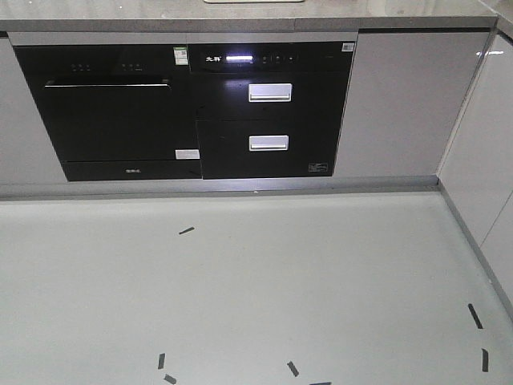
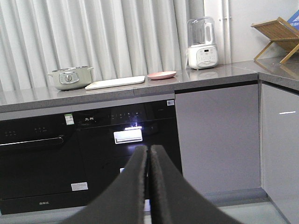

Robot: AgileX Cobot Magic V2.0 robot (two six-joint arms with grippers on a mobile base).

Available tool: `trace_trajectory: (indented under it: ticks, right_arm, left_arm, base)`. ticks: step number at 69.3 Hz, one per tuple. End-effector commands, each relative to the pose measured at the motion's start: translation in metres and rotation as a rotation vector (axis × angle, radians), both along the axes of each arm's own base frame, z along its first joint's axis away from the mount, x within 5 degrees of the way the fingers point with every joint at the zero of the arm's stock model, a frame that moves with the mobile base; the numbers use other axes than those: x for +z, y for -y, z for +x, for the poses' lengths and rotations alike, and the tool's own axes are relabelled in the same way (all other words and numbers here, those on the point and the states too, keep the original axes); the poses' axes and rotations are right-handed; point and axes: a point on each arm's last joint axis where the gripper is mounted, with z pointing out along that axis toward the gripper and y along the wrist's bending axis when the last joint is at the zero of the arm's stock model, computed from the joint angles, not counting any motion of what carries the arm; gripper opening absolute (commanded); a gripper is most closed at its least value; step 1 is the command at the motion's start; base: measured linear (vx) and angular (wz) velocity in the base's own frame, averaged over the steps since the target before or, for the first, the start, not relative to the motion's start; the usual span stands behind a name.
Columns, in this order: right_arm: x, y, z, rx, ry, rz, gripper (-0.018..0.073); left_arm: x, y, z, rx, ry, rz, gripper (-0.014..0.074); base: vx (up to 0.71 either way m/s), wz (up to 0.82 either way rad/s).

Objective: Transfer vegetables to tray and serve
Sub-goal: 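Drive the base toward the counter with the pot, tray and plate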

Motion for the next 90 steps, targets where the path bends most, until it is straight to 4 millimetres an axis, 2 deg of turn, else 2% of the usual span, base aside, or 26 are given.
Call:
trace_trajectory:
  ticks: [1, 90]
  right_arm:
    - [0.0018, -0.0009, -0.0006, 0.007, 0.065, -0.015, -0.0003]
    - [0.0018, -0.0009, -0.0006, 0.007, 0.065, -0.015, -0.0003]
  left_arm:
    - [-0.0019, 0.0001, 0.0, 0.0, 0.059, -0.014, -0.0006]
    - [-0.0019, 0.0001, 0.0, 0.0, 0.059, -0.014, -0.0006]
  base:
    - [0.07, 0.01]
    - [0.14, 0.01]
